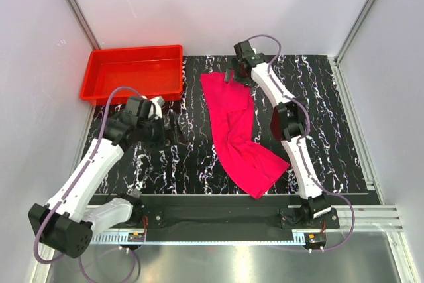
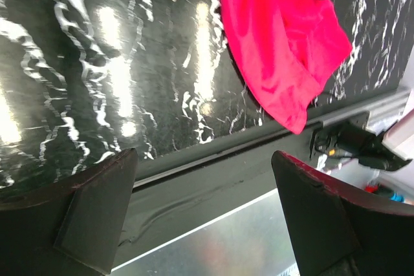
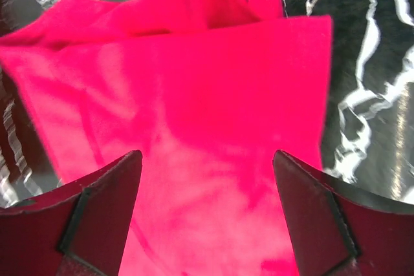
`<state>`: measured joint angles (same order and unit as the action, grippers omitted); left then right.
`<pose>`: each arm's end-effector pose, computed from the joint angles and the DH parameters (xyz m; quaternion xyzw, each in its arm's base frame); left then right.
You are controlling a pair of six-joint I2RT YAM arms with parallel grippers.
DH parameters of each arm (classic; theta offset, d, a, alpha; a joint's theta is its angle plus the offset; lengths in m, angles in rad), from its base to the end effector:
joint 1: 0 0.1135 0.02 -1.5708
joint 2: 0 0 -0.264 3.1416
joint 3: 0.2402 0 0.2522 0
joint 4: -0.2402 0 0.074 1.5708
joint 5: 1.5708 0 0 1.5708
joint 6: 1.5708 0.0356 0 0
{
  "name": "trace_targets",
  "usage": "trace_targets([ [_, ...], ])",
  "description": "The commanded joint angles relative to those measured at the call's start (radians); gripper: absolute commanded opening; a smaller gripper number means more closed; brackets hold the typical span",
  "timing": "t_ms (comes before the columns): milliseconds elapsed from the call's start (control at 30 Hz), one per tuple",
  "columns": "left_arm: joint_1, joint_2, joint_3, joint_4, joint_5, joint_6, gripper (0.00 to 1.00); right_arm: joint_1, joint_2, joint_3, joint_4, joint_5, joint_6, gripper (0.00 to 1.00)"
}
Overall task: Fold and stack the t-shirts
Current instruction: Fold the tshirt
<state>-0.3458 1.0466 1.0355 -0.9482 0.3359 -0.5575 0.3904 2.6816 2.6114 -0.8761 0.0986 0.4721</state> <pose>0.1797 -0.0772 0.3112 -0.0493 0.9403 -0.2730 0.1974 0.5276 0.2133 0.1846 0.0539 0.9491 0.0856 0.2983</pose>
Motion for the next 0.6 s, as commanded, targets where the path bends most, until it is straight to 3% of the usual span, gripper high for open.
trace_targets([
  [0,-0.076,0.032,-0.025,0.074,-0.017,-0.048,0.91,0.005,-0.196,0.058,-0.073,-0.077,-0.068,0.9],
  [100,-0.154,0.062,-0.077,0.184,0.026,-0.133,0.91,0.002,-0.429,-0.152,-0.136,-0.066,-0.128,0.92],
  [300,-0.329,0.112,-0.141,0.412,0.025,-0.366,0.85,-0.027,-0.841,-0.756,-0.126,-0.13,-0.158,0.91],
  [433,-0.476,0.193,-0.178,0.549,-0.05,-0.562,0.79,-0.059,-1.048,-1.147,-0.068,-0.21,-0.139,0.89],
  [567,-0.607,0.347,-0.178,0.65,-0.096,-0.77,0.71,-0.09,-1.175,-1.362,-0.023,-0.257,-0.135,0.87],
])
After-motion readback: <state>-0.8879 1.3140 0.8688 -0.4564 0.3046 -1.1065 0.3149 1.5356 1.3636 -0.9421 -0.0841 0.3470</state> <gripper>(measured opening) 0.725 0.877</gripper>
